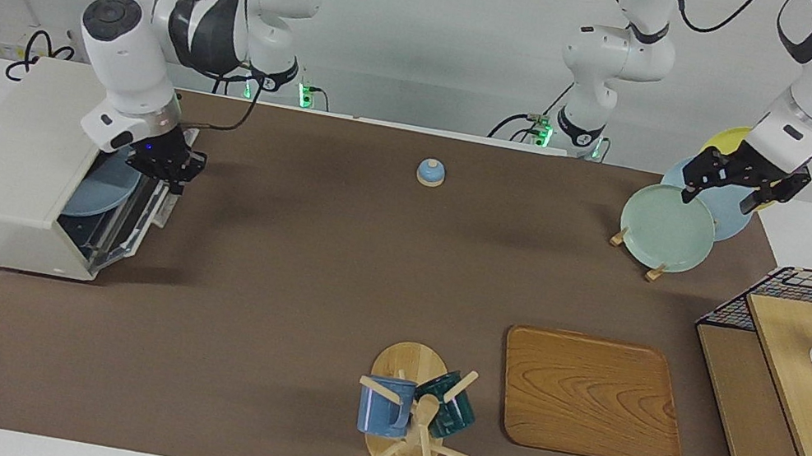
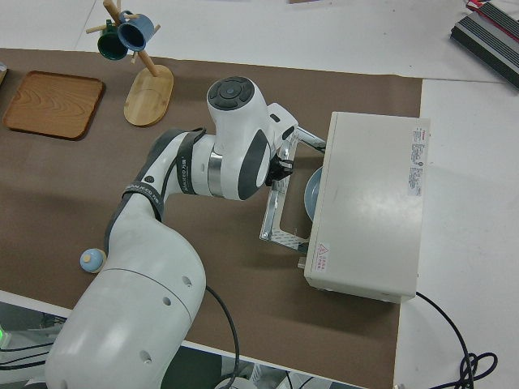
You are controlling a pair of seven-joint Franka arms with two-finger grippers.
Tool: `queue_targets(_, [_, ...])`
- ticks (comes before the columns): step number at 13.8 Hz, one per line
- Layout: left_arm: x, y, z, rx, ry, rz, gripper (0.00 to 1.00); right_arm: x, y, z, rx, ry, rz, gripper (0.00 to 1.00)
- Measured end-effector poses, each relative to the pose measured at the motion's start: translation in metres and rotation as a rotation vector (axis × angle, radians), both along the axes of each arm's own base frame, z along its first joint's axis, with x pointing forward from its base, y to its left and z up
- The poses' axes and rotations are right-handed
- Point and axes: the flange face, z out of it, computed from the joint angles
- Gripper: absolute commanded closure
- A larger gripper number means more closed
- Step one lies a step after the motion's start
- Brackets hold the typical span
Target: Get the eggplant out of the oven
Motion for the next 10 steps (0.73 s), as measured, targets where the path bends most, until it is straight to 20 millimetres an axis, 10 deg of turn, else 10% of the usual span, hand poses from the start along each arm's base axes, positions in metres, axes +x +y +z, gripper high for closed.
queue_targets(10, [0.0, 0.0, 0.0, 0.0, 0.0, 0.0, 0.0, 0.018, 0.03, -0.093, -0.005, -0.014, -0.027, 1.0])
